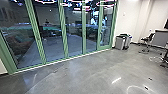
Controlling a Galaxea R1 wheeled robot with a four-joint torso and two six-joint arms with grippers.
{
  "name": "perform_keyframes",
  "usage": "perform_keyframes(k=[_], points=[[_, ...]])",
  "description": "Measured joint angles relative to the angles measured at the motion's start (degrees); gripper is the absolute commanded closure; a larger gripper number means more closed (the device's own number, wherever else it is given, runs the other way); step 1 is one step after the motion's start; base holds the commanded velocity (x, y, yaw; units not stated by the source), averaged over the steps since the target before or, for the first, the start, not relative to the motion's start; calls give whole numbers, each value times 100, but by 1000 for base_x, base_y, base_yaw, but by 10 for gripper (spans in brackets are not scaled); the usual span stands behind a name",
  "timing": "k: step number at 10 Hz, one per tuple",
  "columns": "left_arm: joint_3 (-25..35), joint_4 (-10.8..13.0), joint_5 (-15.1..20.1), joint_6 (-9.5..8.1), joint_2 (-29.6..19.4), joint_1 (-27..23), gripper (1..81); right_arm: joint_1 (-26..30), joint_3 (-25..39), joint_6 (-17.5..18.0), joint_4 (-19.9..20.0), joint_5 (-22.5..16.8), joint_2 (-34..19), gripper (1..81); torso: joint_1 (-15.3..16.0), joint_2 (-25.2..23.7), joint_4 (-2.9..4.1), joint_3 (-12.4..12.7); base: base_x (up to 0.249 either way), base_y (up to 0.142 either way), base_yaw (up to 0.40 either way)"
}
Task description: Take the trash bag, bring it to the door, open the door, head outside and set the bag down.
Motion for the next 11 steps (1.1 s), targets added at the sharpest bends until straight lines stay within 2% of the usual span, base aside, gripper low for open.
perform_keyframes(k=[11], points=[[-4,-4,0,0,0,0,811,62,-24,-18,-2,2,61,10,-2,0,0,0,153,-68,0]])
